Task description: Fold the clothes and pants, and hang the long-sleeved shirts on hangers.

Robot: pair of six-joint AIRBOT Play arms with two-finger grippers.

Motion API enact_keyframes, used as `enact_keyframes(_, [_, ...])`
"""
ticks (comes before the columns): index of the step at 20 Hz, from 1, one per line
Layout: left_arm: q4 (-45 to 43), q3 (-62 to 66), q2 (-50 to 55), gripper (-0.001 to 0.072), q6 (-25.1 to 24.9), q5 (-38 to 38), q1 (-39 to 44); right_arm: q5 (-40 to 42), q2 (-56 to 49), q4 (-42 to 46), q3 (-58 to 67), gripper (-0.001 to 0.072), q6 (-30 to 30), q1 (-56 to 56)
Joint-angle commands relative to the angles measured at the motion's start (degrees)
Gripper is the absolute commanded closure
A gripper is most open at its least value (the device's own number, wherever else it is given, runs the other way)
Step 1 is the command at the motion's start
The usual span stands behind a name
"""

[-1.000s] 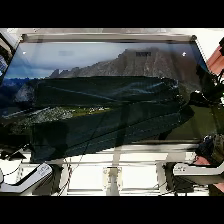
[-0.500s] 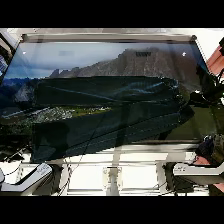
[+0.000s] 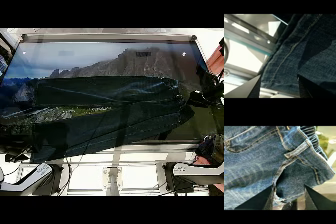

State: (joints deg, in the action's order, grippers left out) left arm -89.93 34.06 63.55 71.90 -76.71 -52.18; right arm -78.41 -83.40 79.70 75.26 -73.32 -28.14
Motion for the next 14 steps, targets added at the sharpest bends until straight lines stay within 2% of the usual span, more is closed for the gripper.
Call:
enact_keyframes(1, [0.4,-1.2,0.0,0.019,-0.3,1.4,-0.1,-0.1,0.0,-0.2,0.0,0.0308,-0.1,0.0])
enact_keyframes(4, [0.3,-1.4,0.0,0.0193,0.5,1.3,-0.1,-0.2,0.0,-0.2,0.0,0.0308,-0.1,0.0])
enact_keyframes(5, [0.0,-1.4,0.0,0.0226,1.7,1.1,-0.1,-0.3,0.0,-0.2,0.0,0.0308,-0.1,0.0])
enact_keyframes(9, [0.0,-2.6,0.0,0.0231,2.3,-0.3,-0.1,-0.5,0.0,0.0,0.0,0.0308,-0.1,0.0])
enact_keyframes(10, [0.0,-3.2,0.0,0.028,2.3,-1.0,-0.1,-0.5,0.0,0.2,0.0,0.0308,-0.1,0.0])
enact_keyframes(11, [0.0,-3.6,0.0,0.0464,2.3,-1.8,-0.1,-0.5,0.0,0.8,0.0,0.0308,-0.1,0.0])
enact_keyframes(12, [0.0,-3.6,0.0,0.068,2.2,-2.1,-0.1,-0.5,0.0,1.7,0.0,0.0308,-0.1,0.0])
enact_keyframes(14, [-0.7,-3.0,0.0,0.0684,2.2,-1.7,-0.1,-1.6,0.0,4.1,0.0,0.0307,1.6,-0.1])
